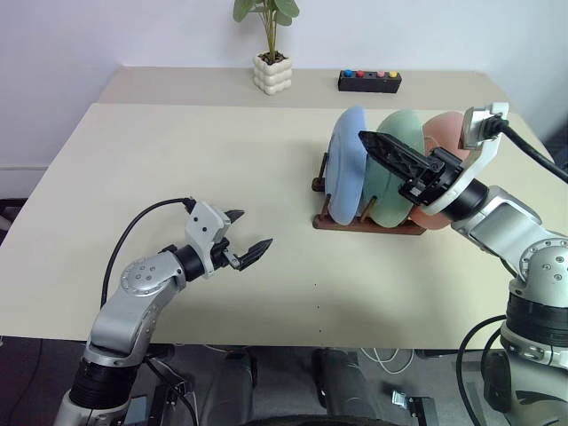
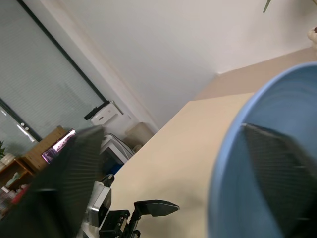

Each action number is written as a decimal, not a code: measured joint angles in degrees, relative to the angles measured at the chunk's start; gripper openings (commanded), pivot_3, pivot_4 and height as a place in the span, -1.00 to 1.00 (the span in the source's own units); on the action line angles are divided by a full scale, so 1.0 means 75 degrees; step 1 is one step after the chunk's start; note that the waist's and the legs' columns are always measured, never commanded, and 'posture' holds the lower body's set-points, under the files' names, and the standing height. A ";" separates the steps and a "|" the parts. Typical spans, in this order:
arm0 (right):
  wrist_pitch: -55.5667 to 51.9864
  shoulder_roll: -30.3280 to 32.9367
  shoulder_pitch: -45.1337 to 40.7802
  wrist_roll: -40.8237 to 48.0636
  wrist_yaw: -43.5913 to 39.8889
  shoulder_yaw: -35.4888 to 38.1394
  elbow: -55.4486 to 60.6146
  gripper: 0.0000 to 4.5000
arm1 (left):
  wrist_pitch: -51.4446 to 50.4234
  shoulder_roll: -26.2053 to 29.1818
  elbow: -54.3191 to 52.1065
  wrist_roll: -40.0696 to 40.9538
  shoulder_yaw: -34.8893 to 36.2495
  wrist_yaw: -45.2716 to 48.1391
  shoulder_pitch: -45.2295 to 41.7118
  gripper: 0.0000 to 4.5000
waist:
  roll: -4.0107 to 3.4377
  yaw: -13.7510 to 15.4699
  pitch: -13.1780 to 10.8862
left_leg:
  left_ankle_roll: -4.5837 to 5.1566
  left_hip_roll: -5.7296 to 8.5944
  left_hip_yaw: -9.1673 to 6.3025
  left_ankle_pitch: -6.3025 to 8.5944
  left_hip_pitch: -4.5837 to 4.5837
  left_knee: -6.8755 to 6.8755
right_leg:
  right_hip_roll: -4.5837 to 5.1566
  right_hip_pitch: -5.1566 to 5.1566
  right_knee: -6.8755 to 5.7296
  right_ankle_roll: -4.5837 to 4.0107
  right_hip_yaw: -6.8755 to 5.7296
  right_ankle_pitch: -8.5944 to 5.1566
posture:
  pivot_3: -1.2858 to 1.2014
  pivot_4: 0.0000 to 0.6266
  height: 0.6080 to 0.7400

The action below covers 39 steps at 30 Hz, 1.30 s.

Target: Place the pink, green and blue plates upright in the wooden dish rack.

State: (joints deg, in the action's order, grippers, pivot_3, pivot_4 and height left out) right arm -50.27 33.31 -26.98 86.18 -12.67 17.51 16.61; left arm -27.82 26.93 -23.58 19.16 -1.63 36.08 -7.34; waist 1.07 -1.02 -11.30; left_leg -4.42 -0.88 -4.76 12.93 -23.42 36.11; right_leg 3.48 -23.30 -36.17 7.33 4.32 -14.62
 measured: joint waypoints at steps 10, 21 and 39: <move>0.0021 0.0333 -0.0090 -0.0068 -0.0002 0.0000 0.0308 0.97 | 0.0008 -0.0007 0.0011 -0.0003 -0.0050 0.0000 0.0000 1.00 | 0.0000 0.0001 0.0000 | 0.0000 0.0000 0.0000 0.0000 -0.0001 -0.0002 | 0.0000 0.0000 0.0004 -0.0001 0.0000 -0.0001 | 0.03 -0.52 0.85; 0.1125 0.1554 -0.0470 -0.1883 -0.1713 0.0451 0.0811 0.97 | 0.0131 -0.0032 0.0101 -0.0016 -0.0124 -0.0022 -0.0031 1.00 | -0.0001 0.0054 -0.0001 | 0.0000 0.0002 0.0003 0.0000 -0.0011 0.0000 | 0.0005 -0.0002 0.0019 -0.0001 -0.0001 -0.0002 | 0.03 -0.52 0.85; 0.3372 0.2048 0.4414 -0.5668 -0.5540 0.3081 -0.2024 0.97 | 0.1090 -0.0009 0.1689 -0.0472 0.0052 -0.0006 -0.0386 1.00 | -0.0012 -0.0018 0.0009 | 0.0005 0.0000 0.0033 0.0003 0.0010 0.0001 | 0.0001 0.0005 0.0018 0.0001 0.0025 -0.0003 | 0.03 -0.52 0.85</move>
State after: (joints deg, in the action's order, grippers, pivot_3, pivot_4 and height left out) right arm -24.98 48.68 6.12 43.67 -54.23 40.62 1.43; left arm -19.64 26.86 -10.91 15.62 -1.24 36.03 -10.24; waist 0.98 -1.16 -11.23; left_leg -4.38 -0.87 -4.52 12.96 -23.35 36.12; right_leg 3.49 -23.26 -36.04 7.34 4.51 -14.64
